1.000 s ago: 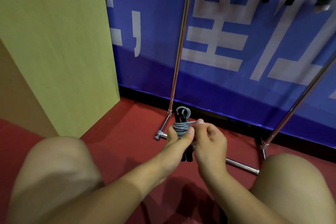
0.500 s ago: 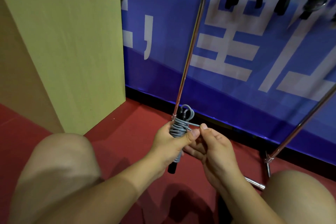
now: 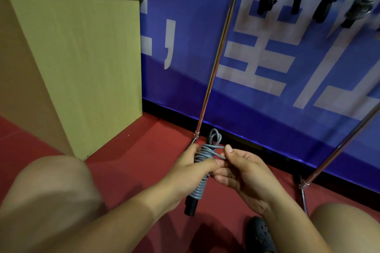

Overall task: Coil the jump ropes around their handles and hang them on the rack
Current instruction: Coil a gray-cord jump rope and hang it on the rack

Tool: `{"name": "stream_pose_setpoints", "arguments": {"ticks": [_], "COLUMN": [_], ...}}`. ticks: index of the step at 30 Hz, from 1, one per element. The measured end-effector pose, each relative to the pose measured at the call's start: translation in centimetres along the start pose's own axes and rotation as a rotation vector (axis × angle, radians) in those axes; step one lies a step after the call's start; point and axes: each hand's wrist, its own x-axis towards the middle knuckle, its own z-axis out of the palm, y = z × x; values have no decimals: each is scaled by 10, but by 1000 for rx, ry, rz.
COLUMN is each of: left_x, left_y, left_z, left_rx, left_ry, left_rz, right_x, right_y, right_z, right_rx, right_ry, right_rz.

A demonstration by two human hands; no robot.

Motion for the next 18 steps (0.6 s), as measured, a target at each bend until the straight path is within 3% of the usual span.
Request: {"name": "stream_pose_setpoints", "arguments": {"ticks": [10, 14, 18], "left_x": [-5, -3, -4], "left_y": [11, 5, 2], "left_z": [4, 1, 2], "left_rx": [-179, -130, -111], "left_ry": [-46, -126, -127], "left_rz": [77, 84, -17], "right_x": [-9, -10, -11], "right_y": [-4, 0, 3], "right_z": [3, 4, 5], "right_rx": [-81, -154, -207], "right_ry": [20, 58, 61], "right_rz": [-179, -290, -332]}}
